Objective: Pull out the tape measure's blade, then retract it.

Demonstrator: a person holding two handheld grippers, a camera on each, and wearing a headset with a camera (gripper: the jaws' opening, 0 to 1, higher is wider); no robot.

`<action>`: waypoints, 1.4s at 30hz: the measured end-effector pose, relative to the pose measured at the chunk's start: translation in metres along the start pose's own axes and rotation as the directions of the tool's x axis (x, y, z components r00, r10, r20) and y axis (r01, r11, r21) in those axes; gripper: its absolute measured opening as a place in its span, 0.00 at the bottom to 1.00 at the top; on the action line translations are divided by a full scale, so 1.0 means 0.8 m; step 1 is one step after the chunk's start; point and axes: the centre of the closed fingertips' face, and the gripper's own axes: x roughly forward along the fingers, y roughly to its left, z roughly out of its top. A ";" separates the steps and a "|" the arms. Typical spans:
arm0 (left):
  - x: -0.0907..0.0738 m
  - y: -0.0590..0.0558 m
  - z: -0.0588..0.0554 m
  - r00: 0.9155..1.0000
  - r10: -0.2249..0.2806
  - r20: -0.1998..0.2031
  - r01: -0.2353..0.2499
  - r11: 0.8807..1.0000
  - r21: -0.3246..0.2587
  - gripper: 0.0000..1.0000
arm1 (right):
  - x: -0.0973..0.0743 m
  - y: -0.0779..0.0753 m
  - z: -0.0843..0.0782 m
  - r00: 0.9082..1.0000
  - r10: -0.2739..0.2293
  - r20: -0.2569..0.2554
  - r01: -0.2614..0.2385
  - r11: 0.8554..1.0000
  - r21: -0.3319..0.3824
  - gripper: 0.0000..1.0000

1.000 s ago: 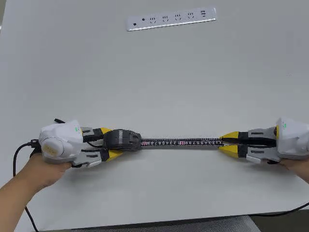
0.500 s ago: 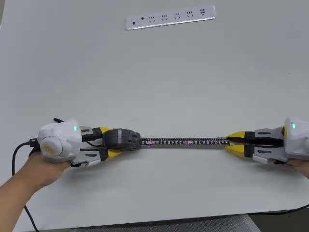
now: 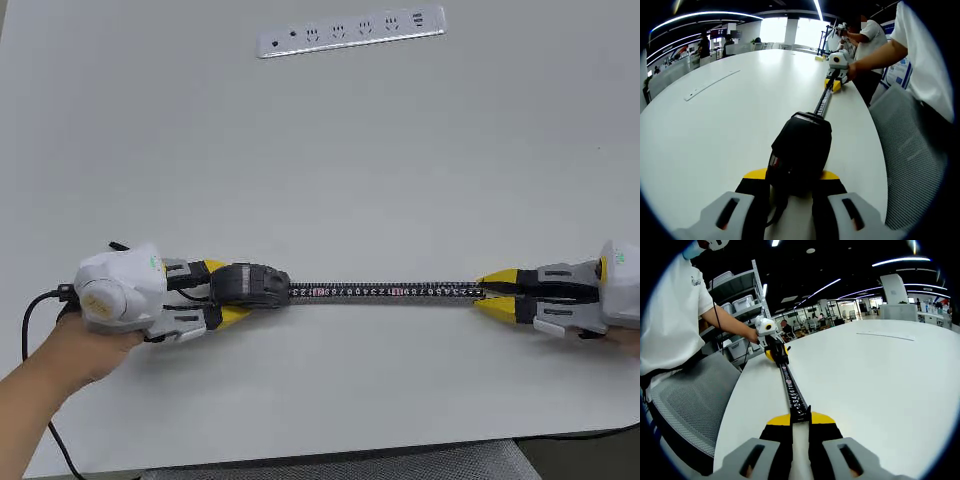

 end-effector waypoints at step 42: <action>0.002 0.000 -0.001 1.000 0.006 0.015 -0.006 1.000 -0.030 0.29 | 0.004 -0.006 -0.007 0.998 -0.051 -0.028 0.049 0.996 -0.070 0.11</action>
